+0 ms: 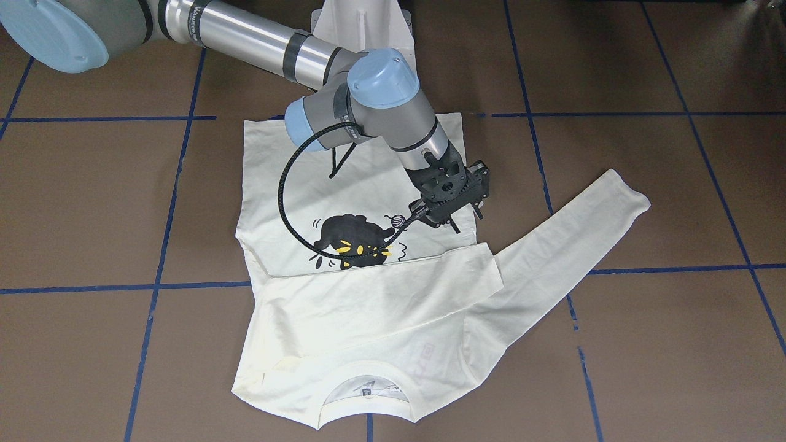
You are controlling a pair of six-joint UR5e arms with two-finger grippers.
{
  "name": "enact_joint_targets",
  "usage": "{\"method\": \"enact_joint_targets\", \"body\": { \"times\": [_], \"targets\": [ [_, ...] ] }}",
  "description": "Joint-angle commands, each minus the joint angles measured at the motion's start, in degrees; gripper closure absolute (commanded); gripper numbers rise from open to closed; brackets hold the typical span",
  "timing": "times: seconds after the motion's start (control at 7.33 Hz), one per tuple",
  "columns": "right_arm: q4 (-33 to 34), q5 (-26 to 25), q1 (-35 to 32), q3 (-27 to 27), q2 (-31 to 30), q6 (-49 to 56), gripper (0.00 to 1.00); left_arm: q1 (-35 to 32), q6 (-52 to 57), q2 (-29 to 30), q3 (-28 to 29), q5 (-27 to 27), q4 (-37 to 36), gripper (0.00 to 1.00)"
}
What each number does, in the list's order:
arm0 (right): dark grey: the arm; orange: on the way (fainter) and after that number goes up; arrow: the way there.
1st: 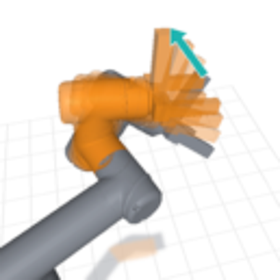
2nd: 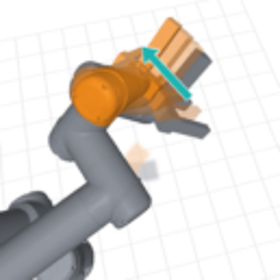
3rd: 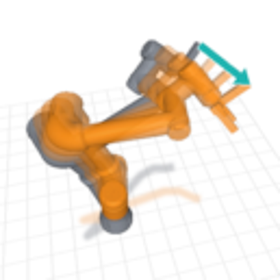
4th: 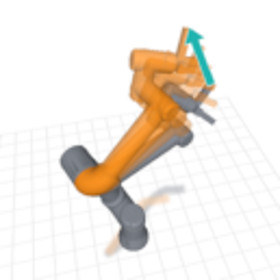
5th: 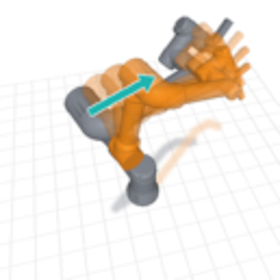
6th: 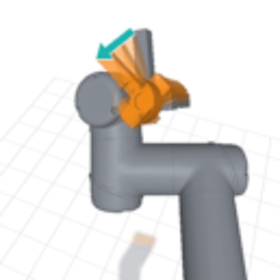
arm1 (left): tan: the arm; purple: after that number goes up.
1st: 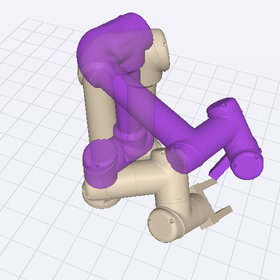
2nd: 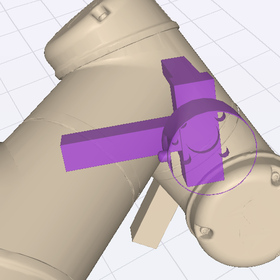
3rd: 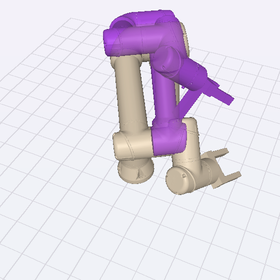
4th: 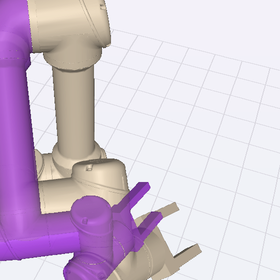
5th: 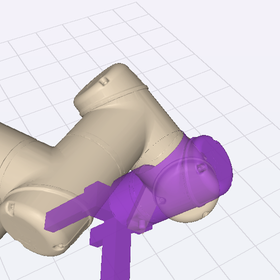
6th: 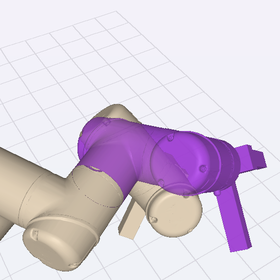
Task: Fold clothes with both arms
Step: 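Carry the sleeve across the shirt toward the collar and release, then move the left gripper to the other sleeve cuff while the right gripper withdraws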
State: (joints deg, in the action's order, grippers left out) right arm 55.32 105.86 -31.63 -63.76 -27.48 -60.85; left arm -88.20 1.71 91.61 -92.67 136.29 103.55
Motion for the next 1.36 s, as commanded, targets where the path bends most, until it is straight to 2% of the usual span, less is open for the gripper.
{"method": "enact_joint_targets", "body": {
  "times": [0.0, 0.14, 0.27, 0.41, 0.68, 0.95, 1.23],
  "targets": [
    [15.4, 0.6, -1.6, -4.7, 0.1, -1.6, 0.0, 2.8, -7.7, 0.4, 0.7, -0.4, 1.7, 0.0],
    [27.0, 3.2, -4.7, -9.1, -1.0, -0.6, 0.0, 7.4, -21.1, -0.4, -1.6, -0.9, 7.1, 0.0],
    [31.1, 8.7, -9.7, -13.1, -4.6, 0.8, 0.0, 13.0, -33.6, -3.5, -3.6, -2.7, 14.2, 0.0],
    [32.9, 12.9, -14.4, -16.4, -10.3, 6.5, 0.0, 19.7, -48.8, -5.6, -5.7, -7.8, 20.8, 0.01],
    [37.8, 15.6, -20.9, -19.6, -18.0, 21.5, 0.0, 33.2, -69.6, -10.2, -11.7, -17.9, 24.5, 0.01],
    [37.8, 19.5, -26.8, -19.7, -23.5, 30.1, 0.0, 43.2, -81.6, -12.5, -12.1, -27.6, 27.0, 0.0],
    [37.7, 19.7, -27.3, -19.7, -24.2, 31.1, 0.0, 45.6, -83.4, -12.3, -9.2, -31.4, 27.1, 0.01]
  ]
}}
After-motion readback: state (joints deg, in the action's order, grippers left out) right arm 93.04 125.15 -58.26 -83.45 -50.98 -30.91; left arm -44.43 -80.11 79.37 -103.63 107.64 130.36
